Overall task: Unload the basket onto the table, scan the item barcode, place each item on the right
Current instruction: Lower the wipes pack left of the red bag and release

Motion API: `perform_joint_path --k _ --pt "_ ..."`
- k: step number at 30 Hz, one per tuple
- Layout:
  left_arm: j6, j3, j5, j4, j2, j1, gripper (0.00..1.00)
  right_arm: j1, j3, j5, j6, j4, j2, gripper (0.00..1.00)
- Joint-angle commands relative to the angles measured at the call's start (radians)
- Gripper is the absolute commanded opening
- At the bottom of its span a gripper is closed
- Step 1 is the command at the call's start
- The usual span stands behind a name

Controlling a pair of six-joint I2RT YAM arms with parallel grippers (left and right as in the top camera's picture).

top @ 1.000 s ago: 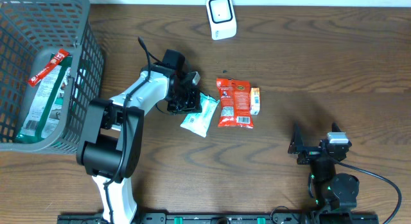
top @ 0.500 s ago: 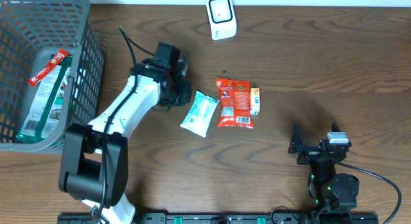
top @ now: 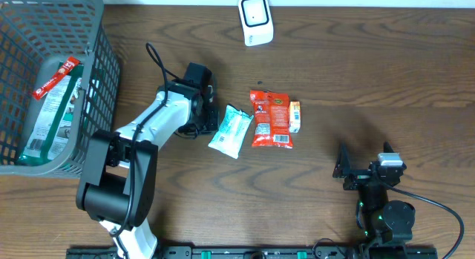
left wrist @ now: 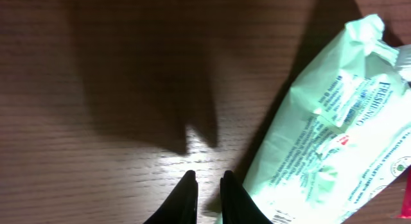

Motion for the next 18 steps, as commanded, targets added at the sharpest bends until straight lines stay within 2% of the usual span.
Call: perform_joint_path --k 1,18 --pt "-0.016 -0.005 -0.003 0.002 0.010 -0.027 0.17 -0.011 -0.001 -0.005 -0.012 -0.004 -0.004 0.99" --pt "-0.043 -0.006 -0.002 0.096 0.039 -0.127 0.17 -0.011 -0.001 -0.005 -0.012 -0.004 -0.004 0.99"
